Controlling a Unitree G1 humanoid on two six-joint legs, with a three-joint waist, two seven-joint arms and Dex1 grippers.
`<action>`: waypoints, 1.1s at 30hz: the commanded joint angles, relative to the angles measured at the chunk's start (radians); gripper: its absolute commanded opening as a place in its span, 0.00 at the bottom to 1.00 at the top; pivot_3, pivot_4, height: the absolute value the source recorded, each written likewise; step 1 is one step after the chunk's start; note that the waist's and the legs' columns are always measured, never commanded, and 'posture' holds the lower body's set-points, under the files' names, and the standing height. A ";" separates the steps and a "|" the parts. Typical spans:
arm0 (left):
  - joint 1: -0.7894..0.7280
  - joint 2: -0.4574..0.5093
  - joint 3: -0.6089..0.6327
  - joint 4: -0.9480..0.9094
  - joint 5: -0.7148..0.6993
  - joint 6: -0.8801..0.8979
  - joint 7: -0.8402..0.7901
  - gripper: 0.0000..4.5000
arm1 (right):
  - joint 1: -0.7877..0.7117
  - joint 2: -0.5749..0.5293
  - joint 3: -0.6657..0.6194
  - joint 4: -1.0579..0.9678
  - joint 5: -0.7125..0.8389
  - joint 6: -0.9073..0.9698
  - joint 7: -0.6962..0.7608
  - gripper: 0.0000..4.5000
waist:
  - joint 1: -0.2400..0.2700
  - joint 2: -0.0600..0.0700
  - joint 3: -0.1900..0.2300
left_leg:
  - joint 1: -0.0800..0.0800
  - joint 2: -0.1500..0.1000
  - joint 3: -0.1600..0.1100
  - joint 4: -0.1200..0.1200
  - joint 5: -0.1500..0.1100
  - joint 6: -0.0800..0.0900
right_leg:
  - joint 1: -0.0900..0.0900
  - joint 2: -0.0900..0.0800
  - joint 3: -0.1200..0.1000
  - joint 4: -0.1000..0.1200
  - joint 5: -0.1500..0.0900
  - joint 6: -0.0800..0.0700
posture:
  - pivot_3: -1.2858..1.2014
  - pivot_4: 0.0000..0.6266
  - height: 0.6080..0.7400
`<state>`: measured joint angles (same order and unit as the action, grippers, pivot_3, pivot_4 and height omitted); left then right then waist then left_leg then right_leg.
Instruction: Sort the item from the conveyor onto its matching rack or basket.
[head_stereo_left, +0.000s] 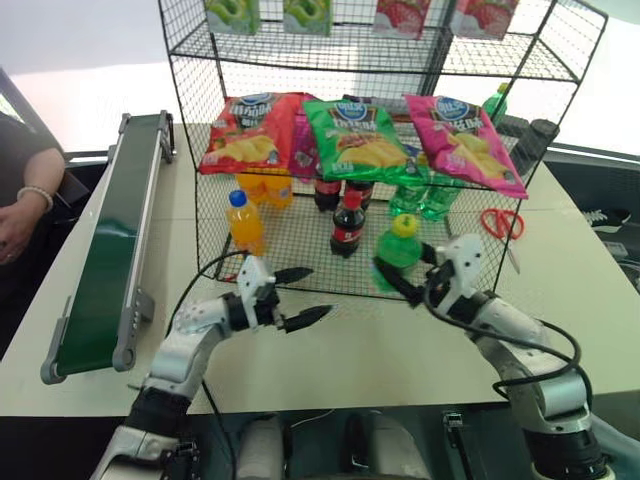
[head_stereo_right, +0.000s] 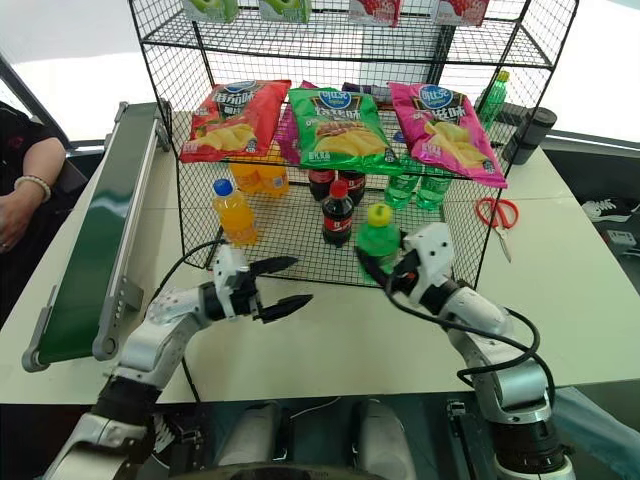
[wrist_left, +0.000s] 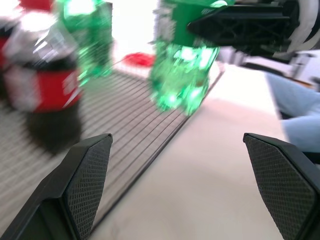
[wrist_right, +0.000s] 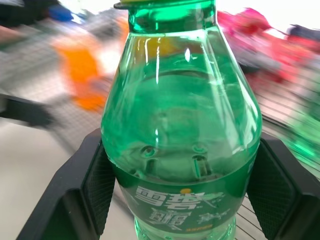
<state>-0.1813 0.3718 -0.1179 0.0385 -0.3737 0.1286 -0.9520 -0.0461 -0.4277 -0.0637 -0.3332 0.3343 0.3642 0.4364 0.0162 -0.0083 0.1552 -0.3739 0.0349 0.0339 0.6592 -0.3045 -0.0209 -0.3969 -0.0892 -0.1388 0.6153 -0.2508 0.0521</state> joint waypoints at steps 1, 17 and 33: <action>0.006 -0.002 0.054 -0.098 -0.024 0.070 0.086 0.99 | -0.021 0.046 -0.051 0.055 -0.052 -0.116 -0.068 0.68 | -0.003 0.000 0.000 | 0.000 0.000 0.000 0.000 0.000 0.000 | 0.000 0.000 0.000 0.000 0.000 0.000 | 0.52 0.24 0.96; 0.058 0.009 0.036 -0.265 0.003 0.143 0.196 0.99 | -0.280 0.158 -0.104 0.597 -0.156 -0.405 -0.210 0.68 | -0.005 0.003 0.001 | 0.001 0.000 0.002 0.000 0.000 0.000 | 0.000 0.001 0.002 0.002 0.000 0.000 | 0.52 0.24 0.96; 0.024 0.003 -0.004 -0.253 0.022 0.137 0.178 1.00 | -0.290 0.165 -0.116 0.666 -0.141 -0.454 -0.179 0.99 | -0.006 0.004 0.000 | 0.002 0.001 0.002 0.000 0.000 0.000 | 0.000 0.001 0.003 0.003 0.000 0.000 | 0.52 0.24 0.96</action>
<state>-0.1458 0.3735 -0.1154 -0.1952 -0.3556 0.2802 -0.7662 -0.3377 -0.2556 -0.1722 0.3859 0.1977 -0.0757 0.2589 0.0107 -0.0040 0.1556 -0.3719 0.0359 0.0361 0.6593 -0.3043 -0.0210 -0.3964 -0.0886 -0.1362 0.6185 -0.2505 0.0520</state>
